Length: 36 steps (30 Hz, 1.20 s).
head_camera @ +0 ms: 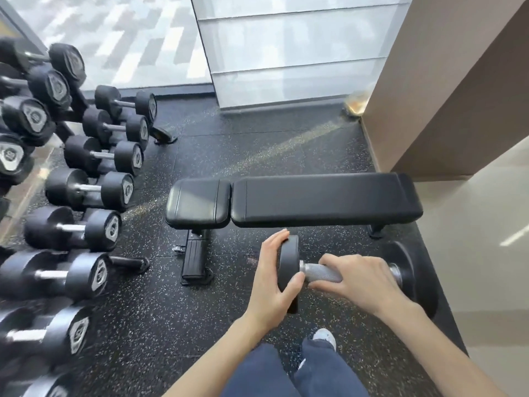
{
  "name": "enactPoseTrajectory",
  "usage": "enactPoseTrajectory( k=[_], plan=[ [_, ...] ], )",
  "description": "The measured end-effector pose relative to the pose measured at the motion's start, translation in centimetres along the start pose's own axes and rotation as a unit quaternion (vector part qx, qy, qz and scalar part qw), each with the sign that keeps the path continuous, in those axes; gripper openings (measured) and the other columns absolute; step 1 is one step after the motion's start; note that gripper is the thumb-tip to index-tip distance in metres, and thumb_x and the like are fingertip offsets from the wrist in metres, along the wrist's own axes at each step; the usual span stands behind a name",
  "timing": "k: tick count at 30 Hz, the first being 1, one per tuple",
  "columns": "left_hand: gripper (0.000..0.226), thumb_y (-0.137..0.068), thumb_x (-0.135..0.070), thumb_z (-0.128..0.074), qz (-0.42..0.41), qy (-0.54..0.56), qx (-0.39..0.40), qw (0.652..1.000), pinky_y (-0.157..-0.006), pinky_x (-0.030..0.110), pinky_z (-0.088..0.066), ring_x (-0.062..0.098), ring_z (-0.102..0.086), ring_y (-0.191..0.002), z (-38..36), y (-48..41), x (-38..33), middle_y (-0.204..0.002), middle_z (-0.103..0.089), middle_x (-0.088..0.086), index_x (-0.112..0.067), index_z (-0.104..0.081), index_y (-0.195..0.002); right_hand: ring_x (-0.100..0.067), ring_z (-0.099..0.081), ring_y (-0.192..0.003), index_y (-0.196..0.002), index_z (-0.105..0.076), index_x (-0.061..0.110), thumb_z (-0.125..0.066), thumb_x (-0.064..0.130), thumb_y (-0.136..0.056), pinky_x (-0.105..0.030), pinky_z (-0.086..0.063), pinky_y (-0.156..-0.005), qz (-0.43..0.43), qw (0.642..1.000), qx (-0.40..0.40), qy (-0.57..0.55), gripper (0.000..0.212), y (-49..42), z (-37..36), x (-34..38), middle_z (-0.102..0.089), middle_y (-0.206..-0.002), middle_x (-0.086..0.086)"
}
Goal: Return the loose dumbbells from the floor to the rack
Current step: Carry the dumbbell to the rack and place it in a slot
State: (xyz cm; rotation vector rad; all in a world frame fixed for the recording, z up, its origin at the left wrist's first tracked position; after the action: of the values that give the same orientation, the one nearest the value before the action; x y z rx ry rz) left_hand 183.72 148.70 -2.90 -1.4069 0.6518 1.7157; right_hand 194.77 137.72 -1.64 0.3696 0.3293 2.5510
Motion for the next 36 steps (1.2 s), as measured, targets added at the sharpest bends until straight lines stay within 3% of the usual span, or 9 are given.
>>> enactPoseTrajectory(
  k=[13, 19, 24, 33, 36],
  plan=[
    [0.064, -0.082, -0.036, -0.057, 0.011, -0.005, -0.015, 1.0, -0.112, 0.025, -0.026, 0.014, -0.036, -0.136, -14.0, -7.1, -2.1, -0.143, -0.04, 0.002, -0.013, -0.035, -0.138, -0.021, -0.063, -0.095, -0.108, -0.049, 0.031, -0.034, 0.082, -0.072, -0.032, -0.043, -0.073, 0.039, 0.998, 0.012, 0.055, 0.064, -1.6, 3.1, -16.2, -0.067, -0.1, 0.003],
    [0.063, -0.082, -0.038, -0.054, 0.025, -0.006, -0.008, 1.0, -0.115, 0.036, -0.027, 0.013, -0.033, -0.139, -17.9, -12.8, -1.2, -0.149, -0.036, -0.004, -0.018, -0.035, -0.139, -0.02, -0.062, -0.096, -0.107, -0.049, 0.032, -0.032, 0.081, -0.073, -0.034, -0.043, -0.072, 0.066, 0.996, 0.027, 0.056, 0.061, -5.6, 4.0, -21.7, -0.066, -0.101, 0.004],
    [0.064, -0.083, -0.037, -0.055, 0.043, -0.015, -0.042, 0.998, -0.113, 0.045, -0.03, 0.016, -0.035, -0.138, -20.7, -18.4, -0.6, -0.148, -0.039, -0.004, -0.015, -0.035, -0.14, -0.021, -0.062, -0.094, -0.105, -0.049, 0.03, -0.035, 0.079, -0.075, -0.032, -0.04, -0.068, 0.098, 0.992, 0.042, 0.07, 0.059, -10.3, 6.3, -26.4, -0.067, -0.098, 0.003],
    [0.064, -0.081, -0.039, -0.055, 0.054, -0.03, -0.095, 0.994, -0.113, 0.038, -0.03, 0.016, -0.037, -0.136, -25.9, -26.3, -1.7, -0.144, -0.042, -0.004, -0.014, -0.038, -0.137, -0.018, -0.061, -0.094, -0.105, -0.046, 0.031, -0.031, 0.08, -0.076, -0.033, -0.04, -0.068, 0.165, 0.983, 0.038, 0.073, 0.059, -16.1, 9.7, -34.3, -0.066, -0.098, 0.005],
    [0.063, -0.081, -0.039, -0.056, 0.06, -0.032, -0.126, 0.99, -0.112, 0.037, -0.031, 0.017, -0.038, -0.136, -28.7, -28.0, -2.0, -0.143, -0.043, -0.003, -0.014, -0.039, -0.137, -0.017, -0.061, -0.094, -0.104, -0.046, 0.032, -0.017, 0.087, -0.065, -0.032, -0.037, -0.066, 0.197, 0.977, 0.04, 0.069, 0.073, -17.5, 10.0, -37.7, -0.066, -0.098, 0.006]
  ],
)
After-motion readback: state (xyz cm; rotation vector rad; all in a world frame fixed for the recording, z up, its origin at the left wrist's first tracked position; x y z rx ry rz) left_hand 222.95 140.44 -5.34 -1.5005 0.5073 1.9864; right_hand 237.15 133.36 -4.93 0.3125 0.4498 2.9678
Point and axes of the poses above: each hand's wrist, its own y-axis away from the middle knuckle, its own z-axis out of the back of the hand, x = y × z, the point moved 6 cm from there along -y, towards the middle knuckle
